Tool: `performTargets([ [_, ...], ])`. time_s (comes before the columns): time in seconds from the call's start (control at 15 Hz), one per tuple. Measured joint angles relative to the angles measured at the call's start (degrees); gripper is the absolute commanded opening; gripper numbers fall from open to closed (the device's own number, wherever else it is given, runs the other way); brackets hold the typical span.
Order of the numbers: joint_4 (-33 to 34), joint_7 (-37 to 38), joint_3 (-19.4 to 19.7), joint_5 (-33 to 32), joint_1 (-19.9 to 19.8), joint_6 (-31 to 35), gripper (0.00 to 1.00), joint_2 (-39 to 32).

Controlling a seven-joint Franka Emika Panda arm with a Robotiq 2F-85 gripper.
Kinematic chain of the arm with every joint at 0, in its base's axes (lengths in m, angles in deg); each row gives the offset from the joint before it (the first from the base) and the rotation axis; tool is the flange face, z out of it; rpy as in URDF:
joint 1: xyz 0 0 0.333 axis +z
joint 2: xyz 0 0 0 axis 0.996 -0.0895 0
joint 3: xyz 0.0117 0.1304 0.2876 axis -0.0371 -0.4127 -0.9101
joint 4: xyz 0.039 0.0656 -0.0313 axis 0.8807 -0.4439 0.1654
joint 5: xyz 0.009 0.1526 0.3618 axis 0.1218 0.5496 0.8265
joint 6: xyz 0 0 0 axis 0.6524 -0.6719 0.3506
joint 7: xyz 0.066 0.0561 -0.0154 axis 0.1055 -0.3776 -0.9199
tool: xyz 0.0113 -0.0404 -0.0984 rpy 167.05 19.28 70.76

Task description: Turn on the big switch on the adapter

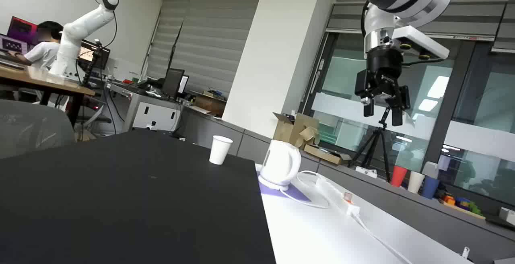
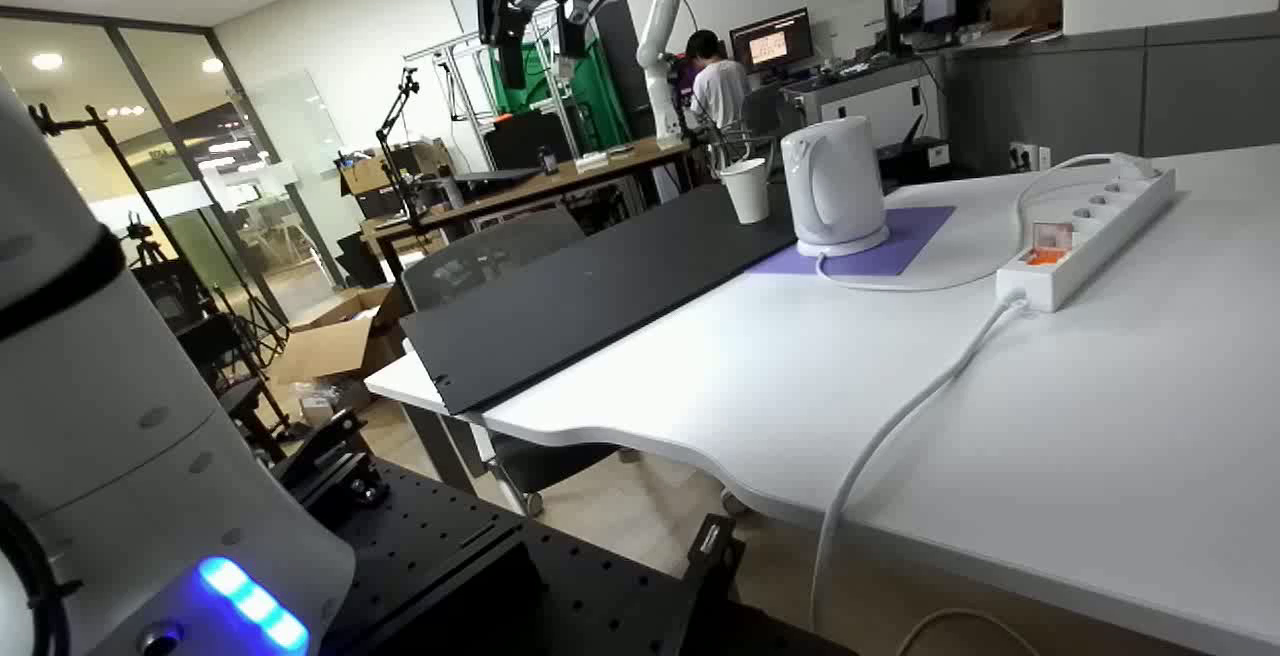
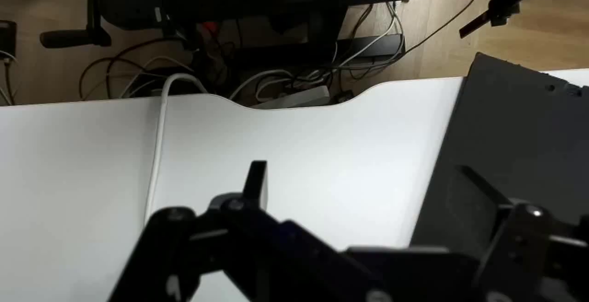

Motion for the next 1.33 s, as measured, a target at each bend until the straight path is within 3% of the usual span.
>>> performTargets([
  [0.53,-0.03,-0.03,0.05,-0.18,0.02,0.63,1.0,-0.08],
  [0.73,-0.01,0.01,0.35,-2.58,-0.2,6.63,1.0,-0.99],
  [0.8,0.23,0.0,0.65,-3.6,-0.41,9.35,0.96,-1.82],
  [0.87,0.74,-0.11,1.11,-4.51,-0.66,12.07,0.75,-3.01],
  [1.0,2.75,-0.62,2.2,-5.36,-1.3,16.65,0.71,-6.18],
  [1.33,11.55,-0.75,5.38,-5.57,-3.71,24.43,0.34,-16.7],
])
